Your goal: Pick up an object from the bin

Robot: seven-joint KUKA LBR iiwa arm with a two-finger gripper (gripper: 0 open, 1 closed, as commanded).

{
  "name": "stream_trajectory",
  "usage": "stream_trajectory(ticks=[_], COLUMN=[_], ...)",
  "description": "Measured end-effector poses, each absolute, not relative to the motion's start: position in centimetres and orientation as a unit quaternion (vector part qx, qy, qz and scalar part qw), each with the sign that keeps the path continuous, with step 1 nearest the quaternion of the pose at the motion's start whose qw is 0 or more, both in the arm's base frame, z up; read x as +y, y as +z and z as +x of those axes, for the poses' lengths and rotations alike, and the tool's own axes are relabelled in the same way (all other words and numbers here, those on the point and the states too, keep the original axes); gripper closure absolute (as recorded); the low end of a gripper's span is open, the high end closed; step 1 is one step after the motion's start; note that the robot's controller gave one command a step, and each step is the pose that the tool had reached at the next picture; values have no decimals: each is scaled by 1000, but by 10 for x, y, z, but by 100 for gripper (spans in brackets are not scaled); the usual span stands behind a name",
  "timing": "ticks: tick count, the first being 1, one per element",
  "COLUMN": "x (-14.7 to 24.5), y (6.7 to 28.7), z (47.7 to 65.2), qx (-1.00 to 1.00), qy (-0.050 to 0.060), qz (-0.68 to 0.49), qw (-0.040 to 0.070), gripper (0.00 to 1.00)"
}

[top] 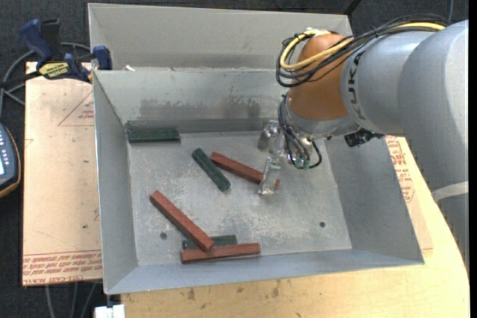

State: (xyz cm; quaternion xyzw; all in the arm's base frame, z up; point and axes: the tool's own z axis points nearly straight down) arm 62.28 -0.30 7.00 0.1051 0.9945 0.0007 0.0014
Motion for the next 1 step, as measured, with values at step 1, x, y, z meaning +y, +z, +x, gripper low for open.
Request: stream_trajectory(ticks=[1], x=[-16], y=[115], z=[612], qx=[990], qy=[1], qz=[140], qw=[3], gripper=[0])
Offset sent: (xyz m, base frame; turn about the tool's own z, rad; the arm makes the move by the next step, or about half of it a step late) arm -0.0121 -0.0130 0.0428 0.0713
